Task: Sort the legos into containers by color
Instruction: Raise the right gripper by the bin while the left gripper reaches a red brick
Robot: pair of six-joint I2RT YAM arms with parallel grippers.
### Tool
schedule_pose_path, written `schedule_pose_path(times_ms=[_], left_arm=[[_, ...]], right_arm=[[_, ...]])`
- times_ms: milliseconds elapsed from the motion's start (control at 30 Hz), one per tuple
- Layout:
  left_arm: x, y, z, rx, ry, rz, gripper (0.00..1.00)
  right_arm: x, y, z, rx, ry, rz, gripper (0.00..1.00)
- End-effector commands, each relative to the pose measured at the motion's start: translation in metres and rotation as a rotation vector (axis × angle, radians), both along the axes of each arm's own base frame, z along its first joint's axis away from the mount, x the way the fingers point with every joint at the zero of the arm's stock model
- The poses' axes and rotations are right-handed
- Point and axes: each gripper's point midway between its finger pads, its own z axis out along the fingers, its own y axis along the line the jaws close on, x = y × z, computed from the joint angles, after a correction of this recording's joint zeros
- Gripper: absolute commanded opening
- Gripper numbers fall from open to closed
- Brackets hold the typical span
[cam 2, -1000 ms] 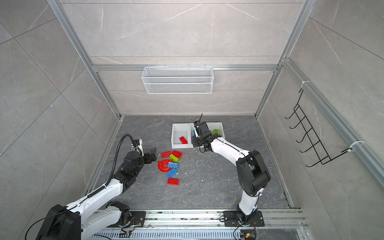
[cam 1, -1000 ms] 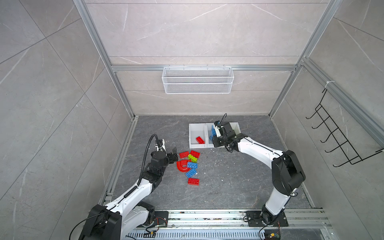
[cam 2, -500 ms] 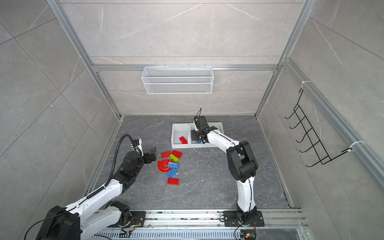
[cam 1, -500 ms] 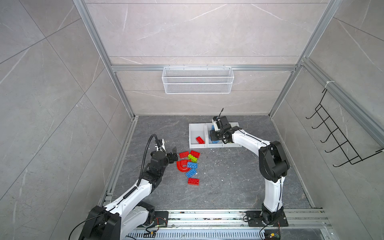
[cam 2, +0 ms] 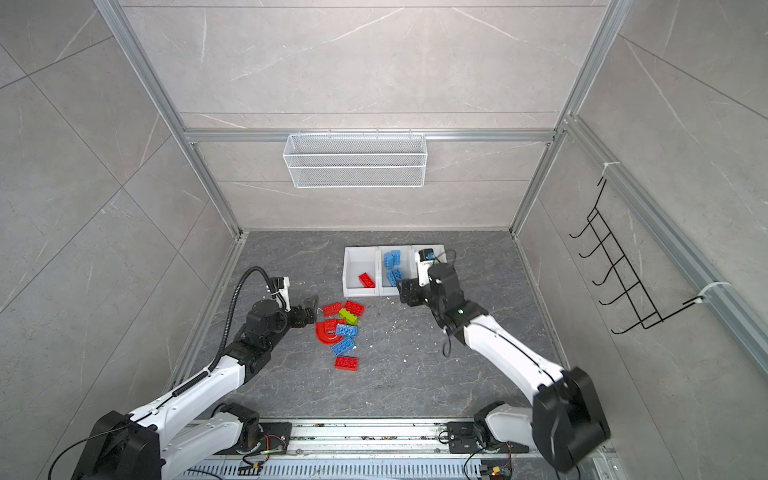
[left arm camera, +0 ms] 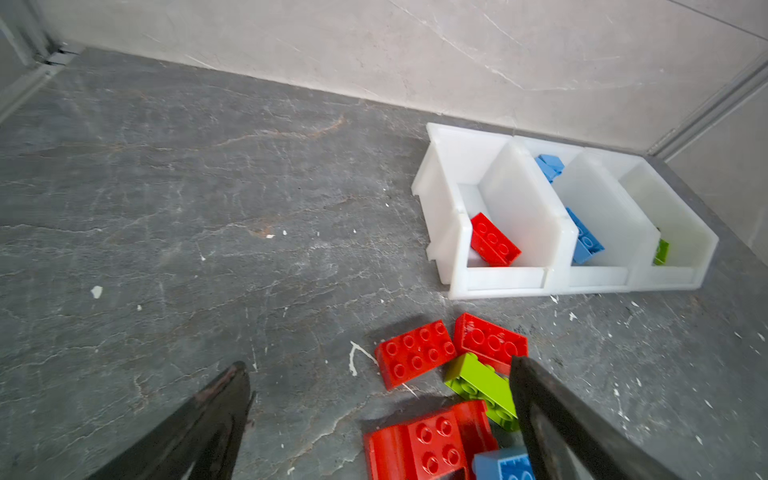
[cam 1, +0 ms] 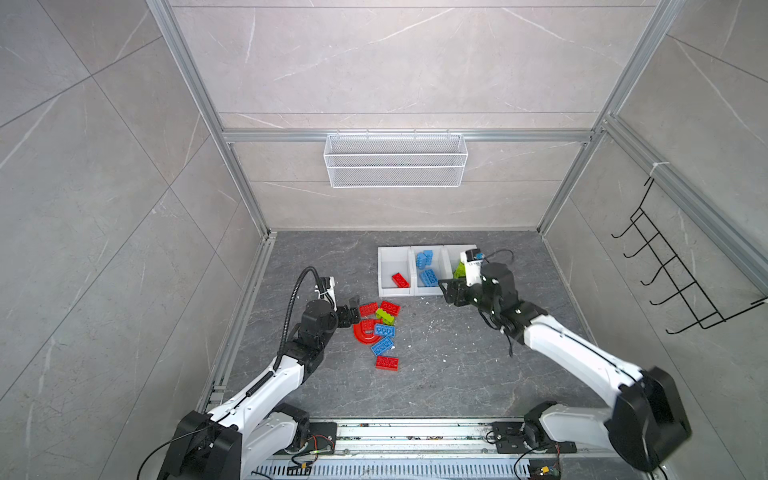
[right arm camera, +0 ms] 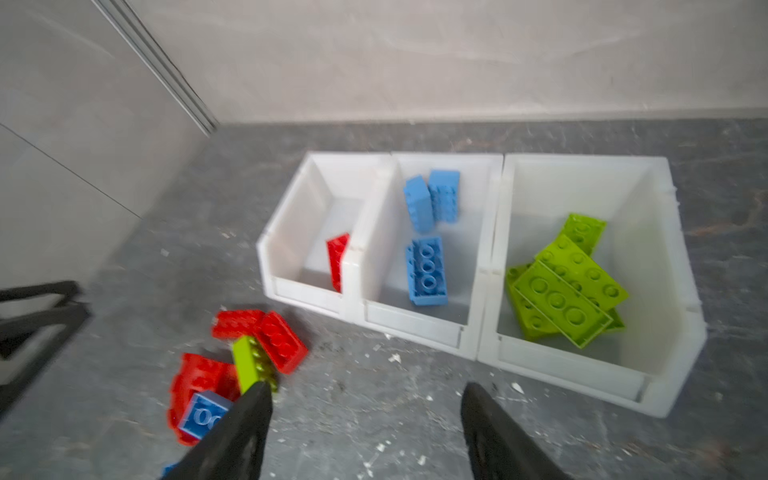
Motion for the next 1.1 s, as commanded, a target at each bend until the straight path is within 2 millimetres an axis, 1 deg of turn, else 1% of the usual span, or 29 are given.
schedule_pose_path(times_ms=[0,100,133,233,300,400,467,533,600,667,733,867,1067], left_arm=[[0.006,-0.023,0.020,-0.047,0.021,-0.068,0.99],[0.003,-0.026,0.013,-0.046,0.138,-0.059,0.95],[0.001,-0.026,0.010,-0.047,0.183,-0.049,0.93],[-0.014,-0.028,-0.010,-0.075,0.299,-0.045,0.89],[-0.023,-0.029,-0.024,-0.087,0.356,-0.039,0.89],[-0.035,-0.032,-0.045,-0.074,0.437,-0.040,0.87],[-0.046,-0.044,-0.053,-0.094,0.478,-0.077,0.87],[-0.063,-0.063,-0.059,-0.098,0.512,-0.129,0.87],[-0.082,-0.076,-0.063,-0.050,0.537,-0.134,0.87],[-0.101,-0.084,-0.069,0.021,0.537,-0.109,0.90],[-0.116,-0.088,-0.075,0.075,0.537,-0.070,0.93],[-0.132,-0.096,-0.083,0.186,0.500,-0.020,0.96],[-0.133,-0.104,-0.091,0.392,0.467,0.053,0.97]], right_arm=[[-0.011,0.014,-0.004,0.144,-0.044,0.065,0.75],[-0.016,0.005,-0.020,0.144,-0.029,0.025,0.75],[-0.017,0.007,-0.021,0.155,-0.031,0.043,0.75],[-0.017,0.015,-0.032,0.163,0.000,0.075,0.75],[-0.015,0.015,-0.041,0.145,0.022,0.070,0.75],[-0.013,0.016,-0.046,0.130,0.023,0.074,0.75],[-0.014,0.016,-0.043,0.125,0.009,0.079,0.74],[-0.015,0.006,-0.036,0.129,-0.037,0.039,0.74],[-0.018,-0.006,-0.028,0.127,-0.079,-0.012,0.76],[-0.020,-0.013,-0.021,0.124,-0.112,-0.040,0.78],[-0.022,-0.016,-0.016,0.123,-0.125,-0.048,0.79],[-0.022,-0.018,-0.013,0.122,-0.131,-0.055,0.81],[-0.021,-0.014,-0.018,0.122,-0.118,-0.038,0.82]])
